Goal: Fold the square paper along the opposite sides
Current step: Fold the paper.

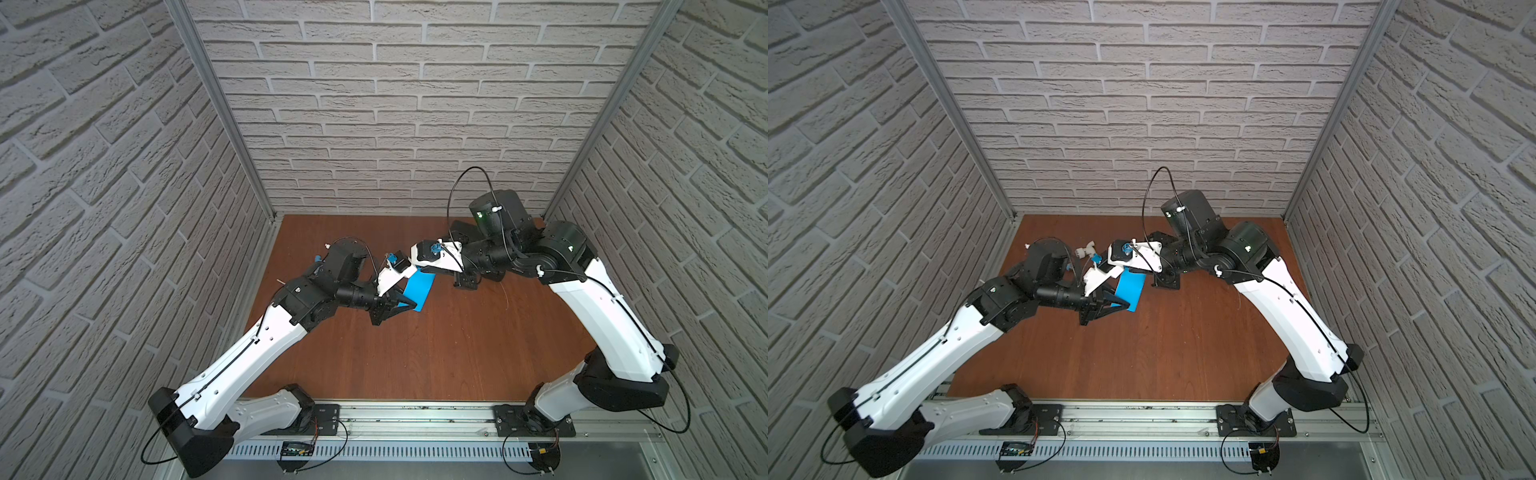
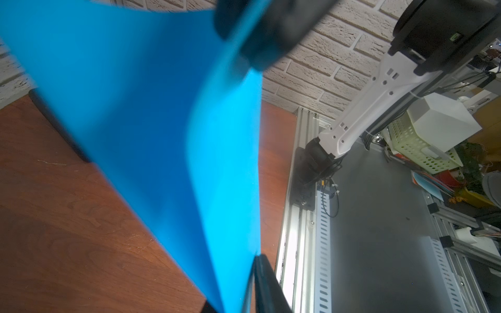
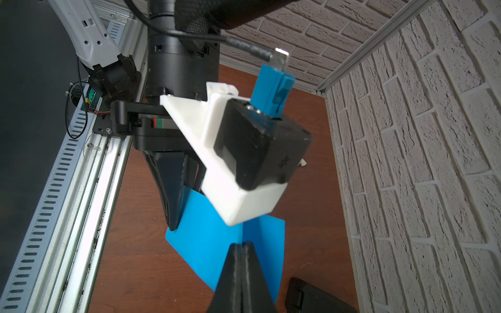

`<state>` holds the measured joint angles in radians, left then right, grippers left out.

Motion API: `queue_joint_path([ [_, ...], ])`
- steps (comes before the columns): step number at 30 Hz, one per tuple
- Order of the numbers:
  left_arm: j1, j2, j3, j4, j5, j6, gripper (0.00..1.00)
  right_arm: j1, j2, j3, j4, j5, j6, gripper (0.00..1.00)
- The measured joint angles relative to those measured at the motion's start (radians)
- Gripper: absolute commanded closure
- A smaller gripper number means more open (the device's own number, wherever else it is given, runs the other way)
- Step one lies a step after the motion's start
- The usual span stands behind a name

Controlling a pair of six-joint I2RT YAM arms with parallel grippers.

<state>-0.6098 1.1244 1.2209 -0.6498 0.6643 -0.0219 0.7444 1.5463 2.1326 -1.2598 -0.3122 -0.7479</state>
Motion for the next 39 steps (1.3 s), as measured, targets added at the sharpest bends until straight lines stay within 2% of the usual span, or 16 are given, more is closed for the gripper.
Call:
queue_joint_path([
  [8, 0.000, 0.000, 0.000, 0.000, 0.000, 0.000, 0.82, 0.000, 0.000, 0.000, 0.000, 0.000, 0.000, 0.97],
  [26, 0.000, 0.000, 0.000, 0.000, -0.004, 0.000, 1.00, 0.000, 0.000, 0.000, 0.000, 0.000, 0.000, 0.97],
  [27, 0.000, 0.000, 0.000, 0.000, -0.004, 0.000, 1.00, 0.000, 0.000, 0.000, 0.000, 0.000, 0.000, 0.94],
  [28, 0.000, 0.000, 0.000, 0.000, -0.004, 0.000, 1.00, 0.000, 0.000, 0.000, 0.000, 0.000, 0.000, 0.88],
  [30, 0.000, 0.000, 0.000, 0.000, -0.005, 0.000, 1.00, 0.000, 0.000, 0.000, 0.003, 0.002, 0.002, 0.58],
  [33, 0.000, -0.001, -0.002, 0.004, -0.013, 0.000, 1.00, 0.000, 0.000, 0.000, 0.019, 0.005, 0.015, 0.22],
  [34, 0.000, -0.003, -0.005, 0.011, -0.018, -0.001, 1.00, 0.000, 0.000, -0.001, 0.027, 0.008, 0.029, 0.13],
  [35, 0.000, -0.006, -0.009, 0.019, -0.024, -0.002, 1.00, 0.000, -0.002, -0.005, 0.042, 0.017, 0.035, 0.06],
  [39, 0.000, -0.038, -0.034, 0.052, -0.062, -0.010, 1.00, 0.000, -0.053, -0.092, 0.175, 0.069, 0.128, 0.02],
])
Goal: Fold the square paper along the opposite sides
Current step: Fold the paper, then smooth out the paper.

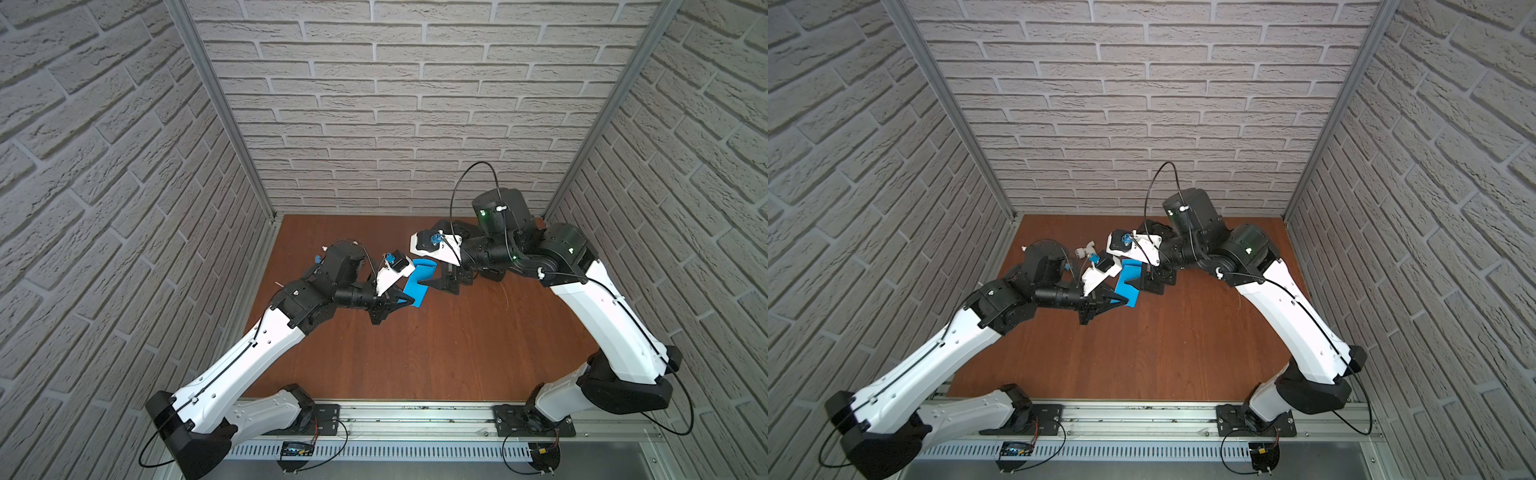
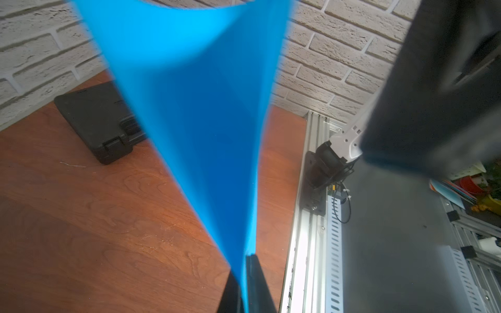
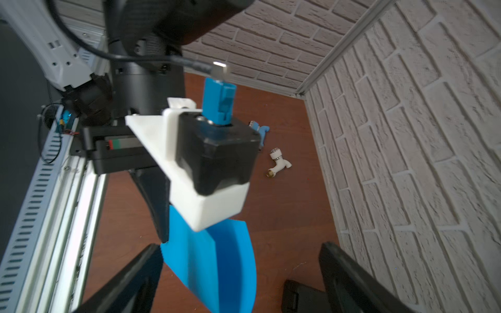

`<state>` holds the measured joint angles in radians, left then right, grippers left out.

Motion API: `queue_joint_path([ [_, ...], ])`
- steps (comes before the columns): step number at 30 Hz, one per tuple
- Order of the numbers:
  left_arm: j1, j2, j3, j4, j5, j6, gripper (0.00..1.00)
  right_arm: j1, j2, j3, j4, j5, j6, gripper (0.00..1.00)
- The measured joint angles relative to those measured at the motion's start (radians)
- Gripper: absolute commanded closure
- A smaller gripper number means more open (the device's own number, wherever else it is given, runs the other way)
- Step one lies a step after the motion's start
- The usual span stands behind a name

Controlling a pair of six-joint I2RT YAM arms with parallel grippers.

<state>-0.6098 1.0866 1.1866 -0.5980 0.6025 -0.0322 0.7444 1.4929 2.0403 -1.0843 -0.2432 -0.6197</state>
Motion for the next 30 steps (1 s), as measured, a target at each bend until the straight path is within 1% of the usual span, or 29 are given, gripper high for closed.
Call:
queue_joint_path([
  [2, 0.000, -0.027, -0.014, 0.023, -0.025, -0.014, 1.00, -0.002, -0.061, -0.098, 0.112, 0.041, 0.075, 0.02],
  [5, -0.005, -0.096, -0.051, 0.087, -0.072, -0.040, 1.00, -0.023, -0.187, -0.291, 0.300, 0.078, 0.237, 0.01],
  [8, -0.015, -0.200, -0.117, 0.188, -0.121, -0.068, 1.00, -0.058, -0.308, -0.469, 0.455, 0.054, 0.414, 0.01],
  [11, -0.023, -0.304, -0.195, 0.322, -0.144, -0.098, 1.00, -0.081, -0.370, -0.567, 0.566, -0.009, 0.570, 0.05],
  [13, -0.024, -0.348, -0.242, 0.412, -0.152, -0.116, 1.00, -0.081, -0.370, -0.576, 0.611, -0.069, 0.646, 0.09],
  [15, -0.024, -0.365, -0.261, 0.481, -0.155, -0.130, 1.00, -0.081, -0.346, -0.554, 0.648, -0.142, 0.717, 0.14],
  [20, -0.042, -0.314, -0.261, 0.577, -0.166, -0.146, 1.00, -0.079, -0.263, -0.469, 0.706, -0.281, 0.820, 0.21],
  [24, -0.056, -0.275, -0.263, 0.599, -0.211, -0.146, 1.00, -0.064, -0.214, -0.445, 0.713, -0.339, 0.838, 0.22],
  [30, -0.058, -0.279, -0.263, 0.636, -0.280, -0.145, 1.00, -0.043, -0.185, -0.443, 0.673, -0.355, 0.809, 0.24],
])
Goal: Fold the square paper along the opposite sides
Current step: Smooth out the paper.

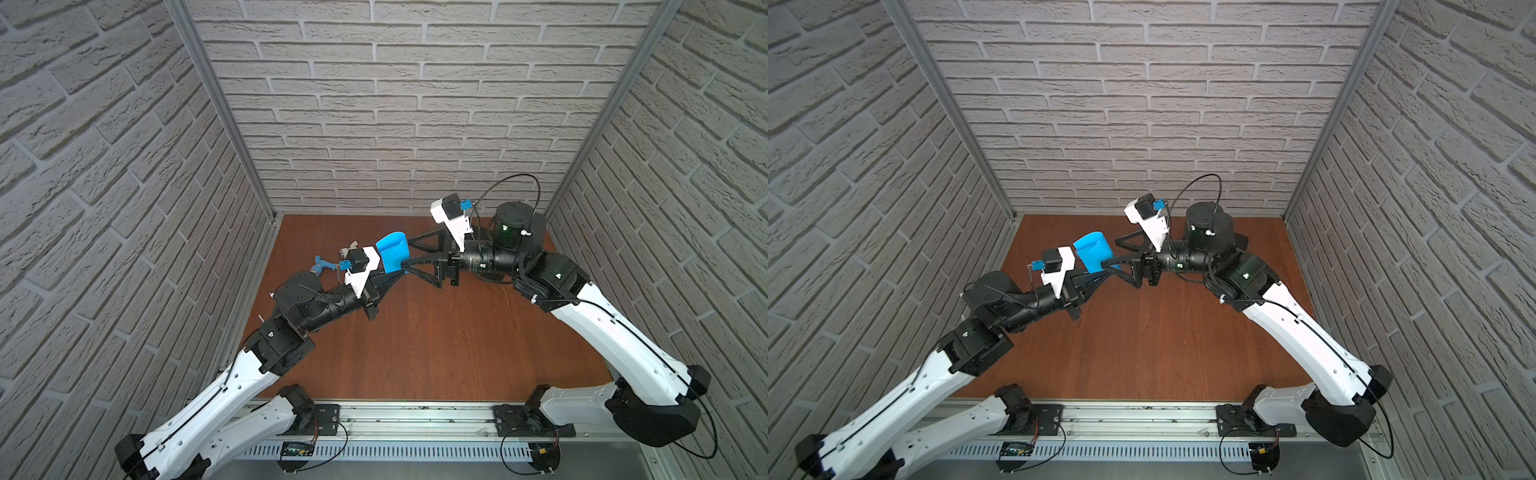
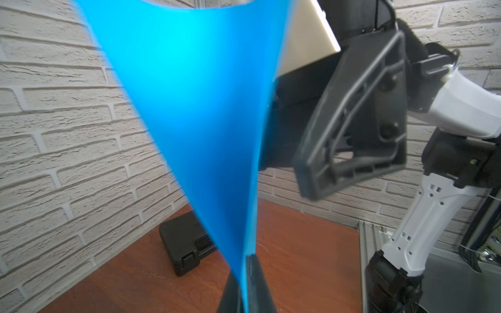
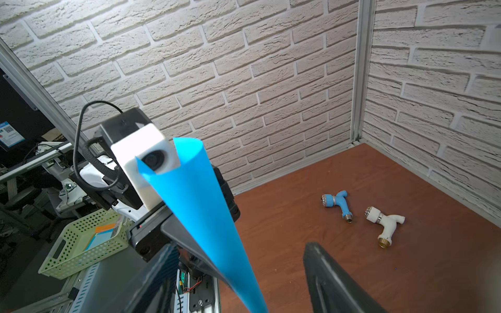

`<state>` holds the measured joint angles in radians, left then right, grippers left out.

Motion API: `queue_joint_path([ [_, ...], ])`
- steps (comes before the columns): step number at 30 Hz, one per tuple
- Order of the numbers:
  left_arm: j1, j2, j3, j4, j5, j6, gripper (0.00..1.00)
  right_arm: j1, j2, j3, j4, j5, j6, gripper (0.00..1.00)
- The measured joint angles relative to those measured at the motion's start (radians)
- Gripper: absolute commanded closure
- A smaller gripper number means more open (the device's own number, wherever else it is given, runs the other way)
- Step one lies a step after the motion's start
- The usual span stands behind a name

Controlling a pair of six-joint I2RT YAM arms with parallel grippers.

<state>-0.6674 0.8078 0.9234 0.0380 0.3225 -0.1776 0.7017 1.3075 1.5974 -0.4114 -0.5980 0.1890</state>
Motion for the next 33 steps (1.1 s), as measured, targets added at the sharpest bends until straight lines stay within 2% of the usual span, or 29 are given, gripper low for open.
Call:
queue_joint_path([
  [15, 0.000, 0.058, 0.001, 0.022, -0.008, -0.045, 1.00, 0.005, 0.026, 0.029, -0.019, 0.001, -0.052, 0.43],
  [28, 0.000, 0.055, 0.001, 0.046, 0.014, -0.079, 1.00, 0.009, 0.029, 0.030, -0.041, 0.017, -0.083, 0.66],
  [33, 0.000, 0.055, 0.001, 0.048, 0.015, -0.088, 0.96, 0.010, 0.030, 0.030, -0.044, 0.022, -0.093, 0.74],
])
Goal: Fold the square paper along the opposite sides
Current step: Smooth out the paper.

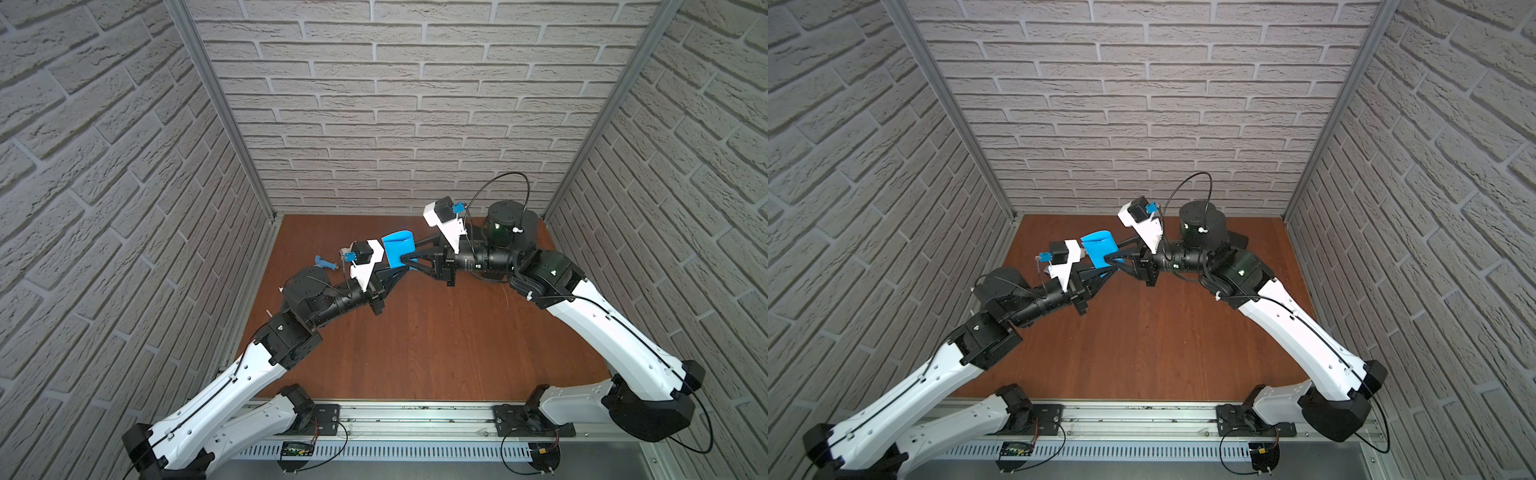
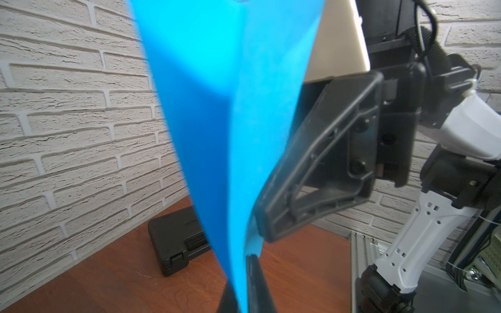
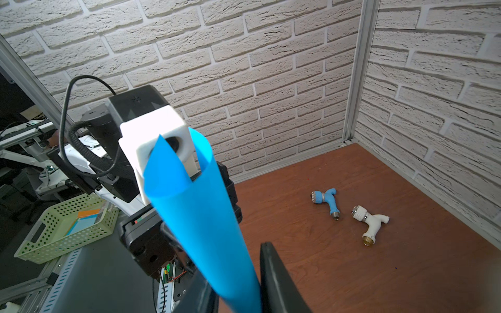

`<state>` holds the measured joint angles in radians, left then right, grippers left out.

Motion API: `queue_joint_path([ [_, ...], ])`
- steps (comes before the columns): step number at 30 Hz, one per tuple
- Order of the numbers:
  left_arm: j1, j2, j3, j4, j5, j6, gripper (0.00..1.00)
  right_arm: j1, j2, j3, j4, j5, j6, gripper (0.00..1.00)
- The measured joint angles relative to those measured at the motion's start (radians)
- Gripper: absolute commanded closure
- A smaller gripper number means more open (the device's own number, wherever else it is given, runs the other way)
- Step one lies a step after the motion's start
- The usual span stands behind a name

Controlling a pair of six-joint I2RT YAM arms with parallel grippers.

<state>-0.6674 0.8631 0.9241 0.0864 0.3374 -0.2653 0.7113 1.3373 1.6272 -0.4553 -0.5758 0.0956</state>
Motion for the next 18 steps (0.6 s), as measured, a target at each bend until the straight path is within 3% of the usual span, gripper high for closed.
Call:
queue_joint_path([
  [11, 0.000, 0.000, 0.001, 0.000, 0.003, 0.002, 0.78, 0.001, 0.000, 0.000, -0.005, 0.007, -0.003, 0.76],
  [18, 0.000, -0.001, 0.011, -0.015, -0.002, 0.026, 0.72, 0.003, 0.000, 0.000, -0.005, 0.007, -0.005, 0.77],
])
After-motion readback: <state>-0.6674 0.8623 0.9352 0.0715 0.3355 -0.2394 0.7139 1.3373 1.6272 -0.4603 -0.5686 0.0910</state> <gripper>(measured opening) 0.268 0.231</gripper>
